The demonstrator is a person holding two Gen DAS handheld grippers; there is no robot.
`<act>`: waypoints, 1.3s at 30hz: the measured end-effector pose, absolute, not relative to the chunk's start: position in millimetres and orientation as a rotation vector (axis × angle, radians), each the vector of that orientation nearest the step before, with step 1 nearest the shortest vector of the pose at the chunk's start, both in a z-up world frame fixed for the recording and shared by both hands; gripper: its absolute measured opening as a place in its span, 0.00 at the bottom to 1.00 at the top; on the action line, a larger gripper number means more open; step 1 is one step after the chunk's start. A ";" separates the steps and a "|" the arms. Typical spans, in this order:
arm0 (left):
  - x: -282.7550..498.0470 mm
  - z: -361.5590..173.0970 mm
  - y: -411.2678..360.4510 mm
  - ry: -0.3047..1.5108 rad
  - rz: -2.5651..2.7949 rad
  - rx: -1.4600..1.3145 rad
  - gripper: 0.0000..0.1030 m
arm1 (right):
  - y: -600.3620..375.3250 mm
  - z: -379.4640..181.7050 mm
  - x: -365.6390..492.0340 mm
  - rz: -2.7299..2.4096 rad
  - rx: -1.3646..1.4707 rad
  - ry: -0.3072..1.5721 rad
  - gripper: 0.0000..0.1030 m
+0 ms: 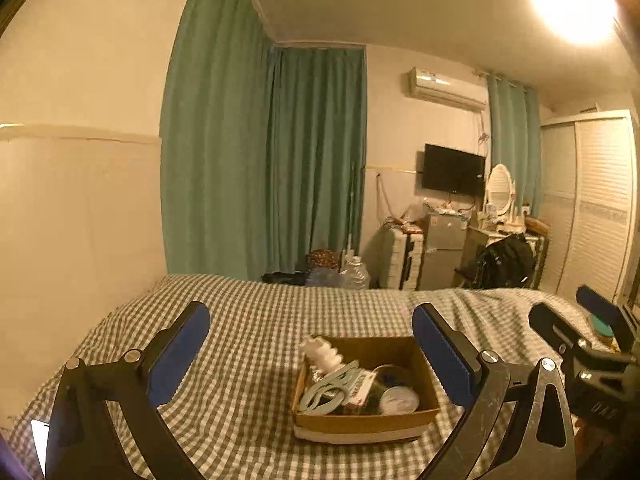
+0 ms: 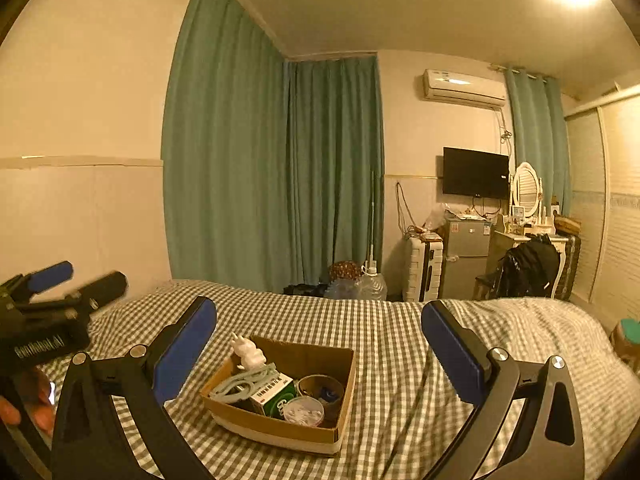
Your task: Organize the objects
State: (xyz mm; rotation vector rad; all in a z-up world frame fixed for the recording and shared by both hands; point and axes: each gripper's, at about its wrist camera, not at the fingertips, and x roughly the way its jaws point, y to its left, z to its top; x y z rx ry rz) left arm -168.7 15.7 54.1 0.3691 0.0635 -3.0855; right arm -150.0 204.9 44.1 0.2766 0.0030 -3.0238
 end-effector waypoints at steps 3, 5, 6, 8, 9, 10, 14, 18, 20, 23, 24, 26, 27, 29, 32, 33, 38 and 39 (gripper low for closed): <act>-175.4 28.4 17.1 0.025 -3.059 0.417 1.00 | 210.7 16.9 -168.2 -3.005 0.416 -0.032 1.00; -179.6 13.9 16.8 0.034 -3.028 0.472 1.00 | 214.0 9.2 -173.0 -3.003 0.435 -0.054 1.00; -181.1 10.1 16.7 0.044 -3.024 0.488 1.00 | 214.9 6.1 -175.0 -3.002 0.442 -0.051 1.00; -182.5 3.6 17.1 0.060 -3.027 0.510 1.00 | 215.3 1.3 -178.2 -3.007 0.460 -0.034 1.00; -182.8 2.4 17.5 0.057 -3.025 0.512 1.00 | 216.6 -0.8 -179.1 -3.007 0.465 -0.032 1.00; -183.0 0.8 18.0 0.055 -3.022 0.510 1.00 | 217.4 -3.2 -179.8 -3.008 0.470 -0.034 1.00; -181.0 -1.7 19.5 0.053 -3.028 0.512 1.00 | 218.4 -8.5 -180.7 -3.006 0.499 -0.040 1.00; -180.8 -3.6 21.6 0.045 -3.021 0.519 1.00 | 216.5 -11.3 -179.2 -3.002 0.507 -0.041 1.00; -181.1 -4.7 22.2 0.046 -3.019 0.531 1.00 | 216.5 -10.7 -178.6 -2.994 0.513 -0.048 1.00; -181.0 -6.6 23.4 0.049 -3.022 0.540 1.00 | 217.6 -10.8 -178.3 -2.980 0.522 -0.077 1.00; -180.9 -6.8 23.9 0.048 -3.022 0.542 1.00 | 217.1 -11.0 -178.0 -2.984 0.523 -0.073 1.00; -181.0 -6.9 24.2 0.043 -3.021 0.541 1.00 | 216.1 -12.3 -179.2 -2.987 0.530 -0.071 1.00; -181.3 -7.1 24.0 0.045 -3.020 0.542 1.00 | 215.9 -12.7 -179.7 -2.985 0.532 -0.076 1.00; -181.1 -7.8 23.6 0.052 -3.022 0.546 1.00 | 216.1 -12.8 -179.4 -2.984 0.533 -0.080 1.00; -180.4 -8.8 24.3 0.055 -3.018 0.549 1.00 | 215.9 -12.9 -179.3 -2.985 0.533 -0.073 1.00; -180.3 -9.2 24.5 0.055 -3.018 0.551 1.00 | 215.8 -12.8 -179.5 -2.985 0.535 -0.073 1.00; -179.8 -10.6 25.6 0.053 -3.018 0.555 1.00 | 216.2 -12.9 -179.9 -2.982 0.531 -0.078 1.00; -179.9 -10.7 25.6 0.053 -3.018 0.557 1.00 | 215.2 -12.8 -179.7 -2.985 0.530 -0.077 1.00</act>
